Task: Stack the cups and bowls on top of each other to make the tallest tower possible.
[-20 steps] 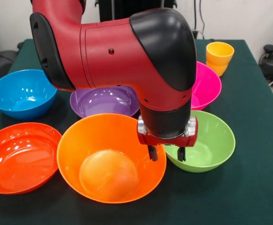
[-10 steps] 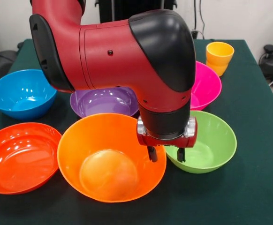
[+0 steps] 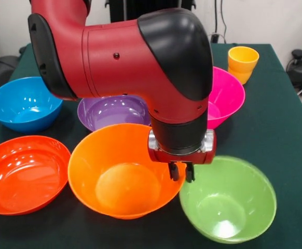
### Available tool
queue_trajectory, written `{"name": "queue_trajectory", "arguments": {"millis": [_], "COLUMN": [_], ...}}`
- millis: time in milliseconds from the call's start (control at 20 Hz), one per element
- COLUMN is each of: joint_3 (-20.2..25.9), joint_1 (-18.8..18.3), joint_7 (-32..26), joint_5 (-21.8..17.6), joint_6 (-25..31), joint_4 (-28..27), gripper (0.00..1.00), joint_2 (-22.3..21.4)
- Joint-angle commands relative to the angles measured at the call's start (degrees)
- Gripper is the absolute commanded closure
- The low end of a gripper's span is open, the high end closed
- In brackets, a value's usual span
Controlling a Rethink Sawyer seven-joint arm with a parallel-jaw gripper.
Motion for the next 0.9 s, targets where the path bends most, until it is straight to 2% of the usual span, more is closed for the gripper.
{"name": "queue_trajectory", "arguments": {"millis": [50, 700, 900], "joint_3": [2.56, 2.87, 2.41], "joint_1": [-0.21, -0.57, -0.13], "joint_7": [-19.57, -20.75, -20.89], "joint_5": [-2.86, -2.68, -3.77], "joint_6": [-5.25, -6.15, -7.36], "joint_4": [0.34, 0.92, 0.89], "gripper": [1.00, 1.00, 1.00], "joint_2": [3.09, 3.08, 2.35]}}
